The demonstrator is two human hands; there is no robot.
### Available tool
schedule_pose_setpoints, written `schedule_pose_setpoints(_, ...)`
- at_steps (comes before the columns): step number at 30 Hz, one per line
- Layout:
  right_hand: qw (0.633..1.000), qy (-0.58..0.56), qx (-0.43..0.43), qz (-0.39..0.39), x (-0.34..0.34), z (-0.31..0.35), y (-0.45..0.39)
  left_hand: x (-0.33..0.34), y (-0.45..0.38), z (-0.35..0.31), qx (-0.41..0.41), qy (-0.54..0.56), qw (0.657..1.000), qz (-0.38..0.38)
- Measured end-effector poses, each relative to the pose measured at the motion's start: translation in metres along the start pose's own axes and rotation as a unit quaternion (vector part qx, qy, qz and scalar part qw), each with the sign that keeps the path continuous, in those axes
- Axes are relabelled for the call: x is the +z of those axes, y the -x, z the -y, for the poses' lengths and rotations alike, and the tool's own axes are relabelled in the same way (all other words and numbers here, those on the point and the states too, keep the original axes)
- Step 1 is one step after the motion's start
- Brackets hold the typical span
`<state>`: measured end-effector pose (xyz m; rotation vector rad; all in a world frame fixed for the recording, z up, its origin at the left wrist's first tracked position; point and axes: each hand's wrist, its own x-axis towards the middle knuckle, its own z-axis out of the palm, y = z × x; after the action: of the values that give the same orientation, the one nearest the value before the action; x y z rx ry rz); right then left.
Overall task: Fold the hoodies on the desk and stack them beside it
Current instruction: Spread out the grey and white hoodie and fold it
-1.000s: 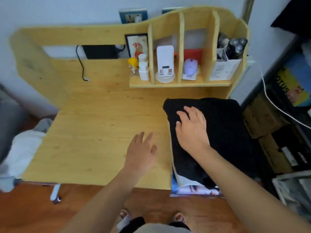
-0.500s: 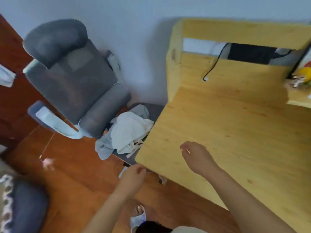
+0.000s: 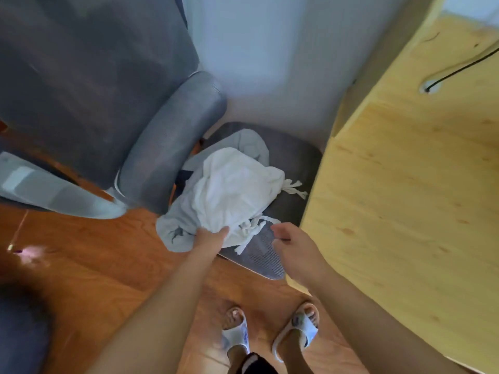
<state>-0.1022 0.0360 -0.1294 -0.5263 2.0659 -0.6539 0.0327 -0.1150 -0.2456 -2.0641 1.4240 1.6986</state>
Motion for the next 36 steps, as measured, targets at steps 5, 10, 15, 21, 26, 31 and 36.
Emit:
schedule_pose_setpoints(5, 0.997, -0.040, 0.045, -0.041, 0.012, 0.002, -0.017, 0.013, -0.032, -0.007, -0.033, 0.109, 0.993, -0.032)
schedule_pose_setpoints(10, 0.999, -0.031, 0.037, -0.025, -0.008, 0.021, 0.016, -0.036, 0.074, -0.048, 0.149, 0.175, 0.971, -0.064)
schedule_pose_setpoints(15, 0.996, 0.001, -0.076, -0.039, -0.019, 0.068, 0.049, -0.107, 0.185, -0.092, 0.243, 0.248, 0.935, 0.067)
schedule_pose_setpoints(21, 0.972, 0.080, -0.196, -0.100, -0.004, 0.116, 0.075, -0.166, 0.298, -0.139, 0.369, 0.249, 0.879, 0.172)
schedule_pose_setpoints(26, 0.958, 0.094, -0.204, -0.180, -0.015, 0.120, 0.078, -0.206, 0.367, -0.162, 0.463, 0.282, 0.829, 0.135)
schedule_pose_setpoints(31, 0.933, -0.079, -0.188, -0.297, -0.130, 0.179, 0.121, -0.253, 0.402, -0.197, 0.495, 0.351, 0.790, 0.088)
schedule_pose_setpoints(36, 0.793, -0.223, -0.325, -0.464, -0.292, 0.275, 0.236, -0.270, 0.454, -0.255, 0.564, 0.351, 0.744, 0.066)
